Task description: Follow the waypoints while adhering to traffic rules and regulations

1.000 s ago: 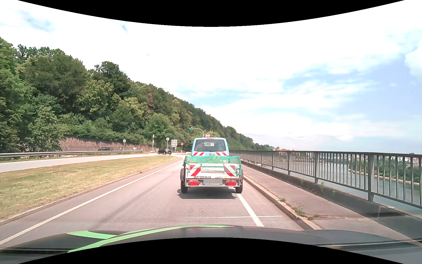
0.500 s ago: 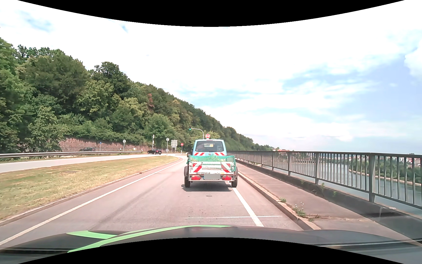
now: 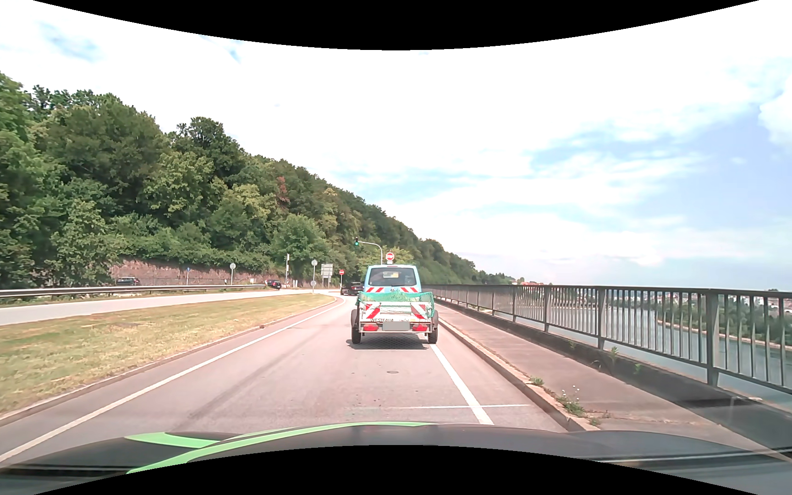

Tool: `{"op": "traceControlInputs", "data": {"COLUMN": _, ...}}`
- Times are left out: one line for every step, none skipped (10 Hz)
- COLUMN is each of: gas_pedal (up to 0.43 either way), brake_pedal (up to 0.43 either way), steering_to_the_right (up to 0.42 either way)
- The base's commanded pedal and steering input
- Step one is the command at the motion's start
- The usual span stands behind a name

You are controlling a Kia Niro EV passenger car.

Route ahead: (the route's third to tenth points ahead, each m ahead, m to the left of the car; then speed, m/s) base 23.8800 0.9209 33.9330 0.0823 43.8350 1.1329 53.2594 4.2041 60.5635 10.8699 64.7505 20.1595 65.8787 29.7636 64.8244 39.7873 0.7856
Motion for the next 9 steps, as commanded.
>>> {"op": "traceControlInputs", "data": {"gas_pedal": 0.189, "brake_pedal": 0.000, "steering_to_the_right": -0.003}}
{"op": "traceControlInputs", "data": {"gas_pedal": 0.197, "brake_pedal": 0.000, "steering_to_the_right": -0.003}}
{"op": "traceControlInputs", "data": {"gas_pedal": 0.209, "brake_pedal": 0.000, "steering_to_the_right": -0.003}}
{"op": "traceControlInputs", "data": {"gas_pedal": 0.240, "brake_pedal": 0.000, "steering_to_the_right": -0.003}}
{"op": "traceControlInputs", "data": {"gas_pedal": 0.248, "brake_pedal": 0.000, "steering_to_the_right": -0.003}}
{"op": "traceControlInputs", "data": {"gas_pedal": 0.260, "brake_pedal": 0.000, "steering_to_the_right": -0.003}}
{"op": "traceControlInputs", "data": {"gas_pedal": 0.260, "brake_pedal": 0.000, "steering_to_the_right": -0.003}}
{"op": "traceControlInputs", "data": {"gas_pedal": 0.260, "brake_pedal": 0.000, "steering_to_the_right": -0.003}}
{"op": "traceControlInputs", "data": {"gas_pedal": 0.268, "brake_pedal": 0.000, "steering_to_the_right": -0.003}}
